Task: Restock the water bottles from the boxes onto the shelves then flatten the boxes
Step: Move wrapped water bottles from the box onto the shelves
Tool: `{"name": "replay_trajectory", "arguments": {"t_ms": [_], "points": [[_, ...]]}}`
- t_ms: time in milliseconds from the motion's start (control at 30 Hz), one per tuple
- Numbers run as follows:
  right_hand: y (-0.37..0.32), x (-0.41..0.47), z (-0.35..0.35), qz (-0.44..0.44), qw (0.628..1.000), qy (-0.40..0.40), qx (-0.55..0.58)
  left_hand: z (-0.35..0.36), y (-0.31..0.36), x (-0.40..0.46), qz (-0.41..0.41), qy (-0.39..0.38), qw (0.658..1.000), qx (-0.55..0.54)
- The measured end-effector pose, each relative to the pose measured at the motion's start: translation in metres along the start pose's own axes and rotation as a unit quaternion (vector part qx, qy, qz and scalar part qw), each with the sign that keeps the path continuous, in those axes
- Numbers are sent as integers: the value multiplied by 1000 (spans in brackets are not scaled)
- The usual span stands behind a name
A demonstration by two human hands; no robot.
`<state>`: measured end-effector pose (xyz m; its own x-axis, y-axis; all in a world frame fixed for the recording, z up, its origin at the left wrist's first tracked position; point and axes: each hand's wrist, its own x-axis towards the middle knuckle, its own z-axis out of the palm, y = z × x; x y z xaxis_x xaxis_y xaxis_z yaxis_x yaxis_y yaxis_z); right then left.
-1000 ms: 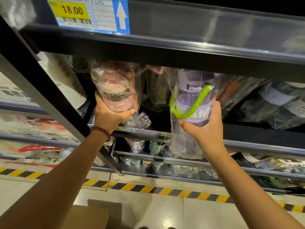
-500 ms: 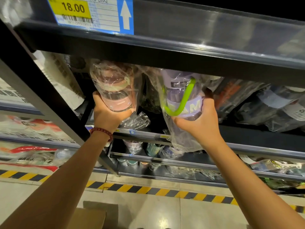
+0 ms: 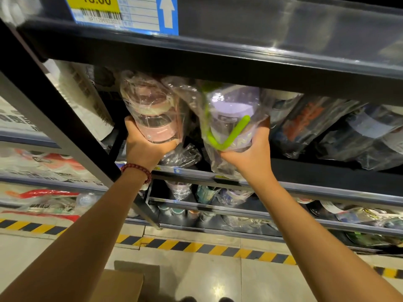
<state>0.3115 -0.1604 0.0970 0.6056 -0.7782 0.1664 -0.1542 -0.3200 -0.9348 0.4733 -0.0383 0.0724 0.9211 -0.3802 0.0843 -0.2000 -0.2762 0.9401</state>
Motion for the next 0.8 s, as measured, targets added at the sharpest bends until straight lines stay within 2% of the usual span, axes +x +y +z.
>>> {"name": "replay_trajectory", "arguments": {"t_ms": [167,300,633,800], "points": [[18,0,11,36,992,46,111,-1,0,-1,0,-19,1000,2],[19,4,23,42,986,45,155,-2,0,0,-5,-20,1000,13],[25,4,42,39,991,-11,127,-7,-9,8,-16,-28,999,12],[26,-2,35,15,1000,5,7,-6,-12,5,-1,-28,1000,7]]}}
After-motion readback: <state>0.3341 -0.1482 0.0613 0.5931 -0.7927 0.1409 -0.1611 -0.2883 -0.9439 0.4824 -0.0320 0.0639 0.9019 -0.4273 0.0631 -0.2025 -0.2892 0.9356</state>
